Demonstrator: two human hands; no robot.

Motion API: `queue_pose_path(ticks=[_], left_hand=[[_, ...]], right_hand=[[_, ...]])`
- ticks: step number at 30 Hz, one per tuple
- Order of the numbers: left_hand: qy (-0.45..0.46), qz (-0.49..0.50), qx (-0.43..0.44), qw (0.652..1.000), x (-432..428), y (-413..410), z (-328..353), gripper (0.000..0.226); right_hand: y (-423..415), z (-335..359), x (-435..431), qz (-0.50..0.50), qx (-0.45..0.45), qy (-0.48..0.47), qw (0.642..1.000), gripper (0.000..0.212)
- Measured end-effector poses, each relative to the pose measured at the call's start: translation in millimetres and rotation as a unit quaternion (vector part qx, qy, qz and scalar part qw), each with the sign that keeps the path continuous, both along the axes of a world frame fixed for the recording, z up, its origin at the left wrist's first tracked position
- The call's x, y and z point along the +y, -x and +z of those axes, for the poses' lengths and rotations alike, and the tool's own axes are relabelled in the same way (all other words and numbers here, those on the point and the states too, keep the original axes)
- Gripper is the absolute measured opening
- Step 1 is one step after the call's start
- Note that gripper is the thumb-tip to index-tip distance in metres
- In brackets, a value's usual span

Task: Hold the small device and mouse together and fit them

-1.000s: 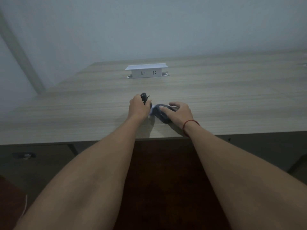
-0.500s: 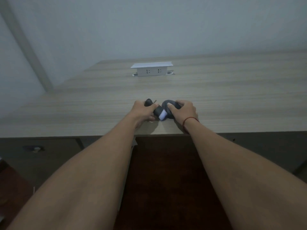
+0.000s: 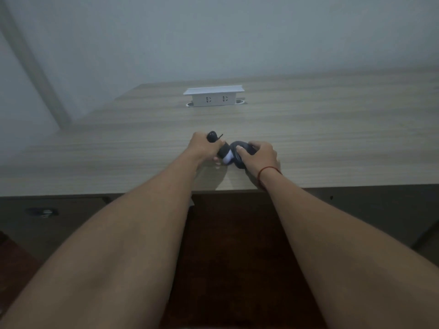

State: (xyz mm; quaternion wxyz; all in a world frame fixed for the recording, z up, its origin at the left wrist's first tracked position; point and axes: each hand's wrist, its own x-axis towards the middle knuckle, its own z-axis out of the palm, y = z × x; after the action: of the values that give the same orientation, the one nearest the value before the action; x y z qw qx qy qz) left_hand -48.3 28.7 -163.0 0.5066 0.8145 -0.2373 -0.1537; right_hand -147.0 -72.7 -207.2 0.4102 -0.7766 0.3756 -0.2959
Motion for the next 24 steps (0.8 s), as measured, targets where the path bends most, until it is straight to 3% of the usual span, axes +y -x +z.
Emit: queue_pose_path(ticks=[2,5,12,14,17,19,21,24], left_hand=[[0.005,0.079,-0.085,0.993,-6.9,6.1,-3.6,0.03],[0.003,0.085,-0.114,0.99,-14.8,11.8,-5.7,0.028],[-0.06,-0.076,0.057,0.994,-0.1,7.6,7.4,0.014],[-0.034,-0.05,0.051,0.997,-0.4,6.3,3.8,0.016],[0.042,0.078,0.015,0.996,-8.9,7.6,-3.9,0.038],[0.045,0.135,-0.023,0.99,-13.3,10.5,-6.4,0.043],[0.043,0.127,-0.021,0.991,-16.2,10.1,-7.6,0.042],[0.058,0.027,0.064,0.996,-4.6,6.3,-1.2,0.023]], right_hand=[[1.5,-2.0,0.8,0.013,0.0,0.0,1.0,0.055],[1.4,-2.8,2.4,0.003,-0.006,0.002,1.0,0.054],[3.1,1.5,1.7,-0.045,-0.02,-0.015,0.999,0.045],[3.5,1.7,2.2,-0.031,-0.021,-0.021,0.999,0.049],[5.8,0.9,4.1,-0.013,-0.024,-0.023,0.999,0.053],[6.4,0.7,4.7,-0.012,-0.017,-0.013,1.0,0.052],[5.2,1.0,3.4,-0.016,-0.016,-0.01,1.0,0.048],[3.0,2.5,2.6,-0.027,-0.017,-0.009,0.999,0.042]])
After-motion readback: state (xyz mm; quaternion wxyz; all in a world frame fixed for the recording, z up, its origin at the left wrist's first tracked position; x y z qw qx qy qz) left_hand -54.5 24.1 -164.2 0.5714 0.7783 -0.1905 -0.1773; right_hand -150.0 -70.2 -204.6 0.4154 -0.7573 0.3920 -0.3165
